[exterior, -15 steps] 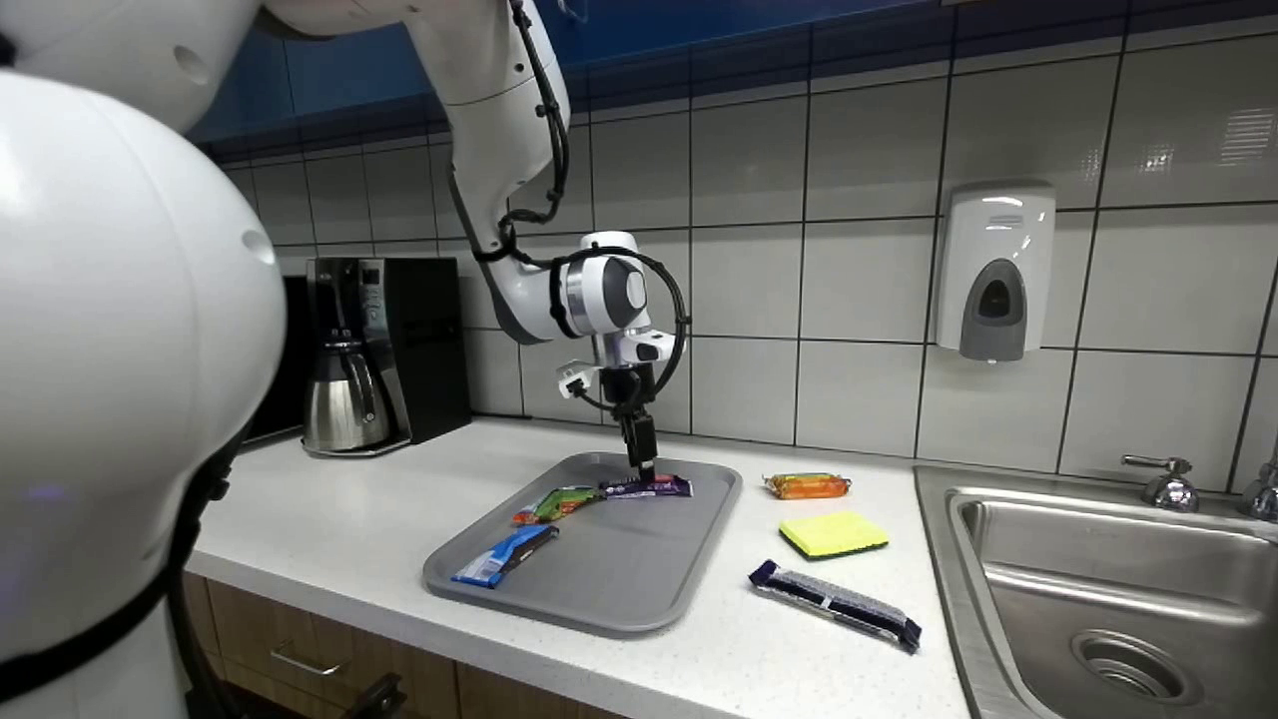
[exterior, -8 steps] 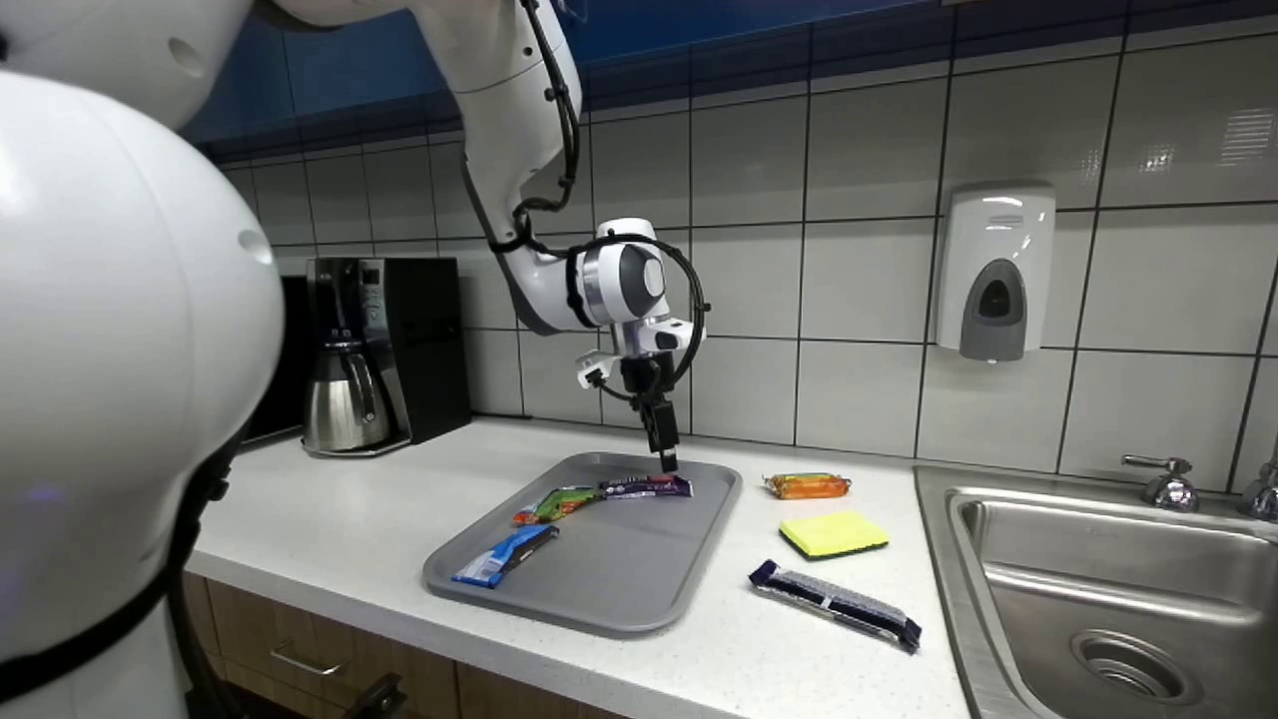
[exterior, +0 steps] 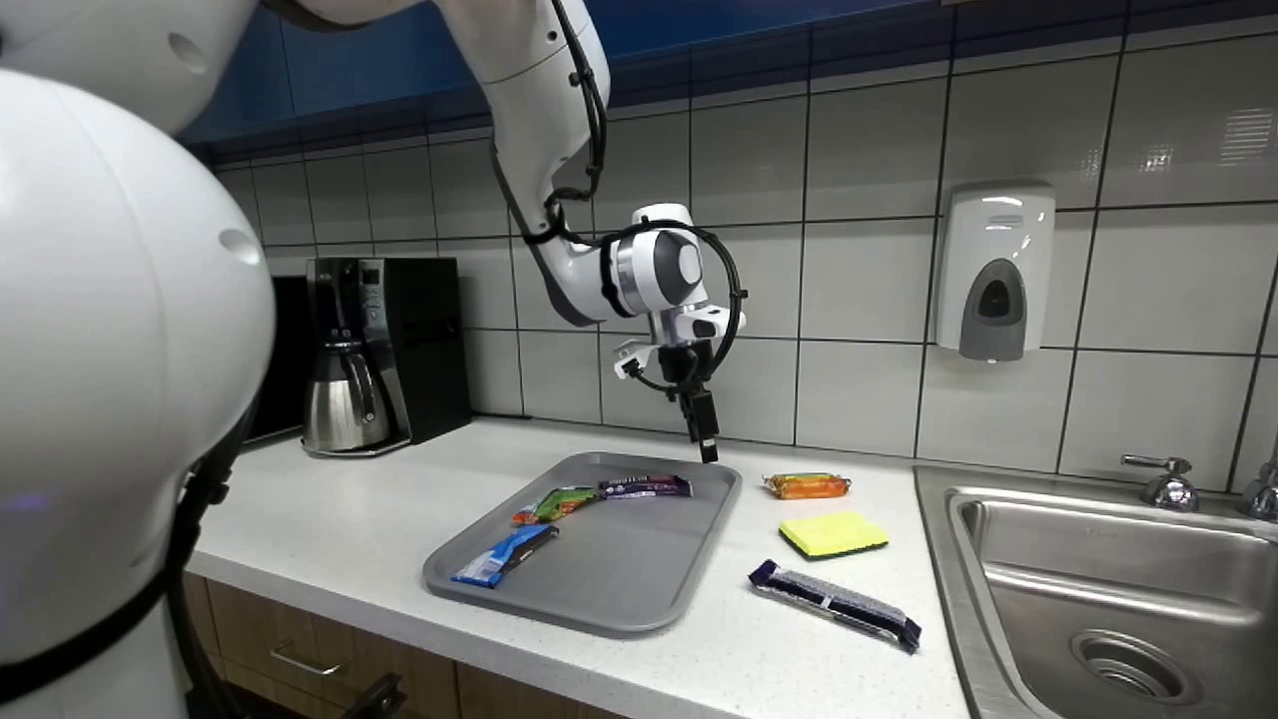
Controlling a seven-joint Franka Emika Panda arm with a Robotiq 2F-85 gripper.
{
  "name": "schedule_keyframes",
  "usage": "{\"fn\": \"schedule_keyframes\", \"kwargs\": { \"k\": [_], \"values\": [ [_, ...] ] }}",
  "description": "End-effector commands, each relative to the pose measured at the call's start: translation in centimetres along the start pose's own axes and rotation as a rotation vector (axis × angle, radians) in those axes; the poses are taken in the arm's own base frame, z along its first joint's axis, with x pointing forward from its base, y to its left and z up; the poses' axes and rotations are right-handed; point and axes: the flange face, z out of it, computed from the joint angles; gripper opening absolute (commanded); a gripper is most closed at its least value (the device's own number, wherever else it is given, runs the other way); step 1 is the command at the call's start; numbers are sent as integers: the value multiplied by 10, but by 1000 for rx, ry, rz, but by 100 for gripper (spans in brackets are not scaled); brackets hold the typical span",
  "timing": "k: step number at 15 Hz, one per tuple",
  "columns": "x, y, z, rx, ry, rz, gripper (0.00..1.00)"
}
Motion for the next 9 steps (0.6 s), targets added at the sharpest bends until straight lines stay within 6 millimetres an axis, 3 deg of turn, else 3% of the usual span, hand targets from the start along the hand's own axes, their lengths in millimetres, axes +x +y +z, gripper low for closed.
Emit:
{"fn": "schedule_keyframes", "kwargs": {
  "k": [1, 9],
  "values": [
    [22, 1, 1, -24, 9, 63, 100],
    [63, 8, 22, -58, 36, 163, 100]
  ]
}}
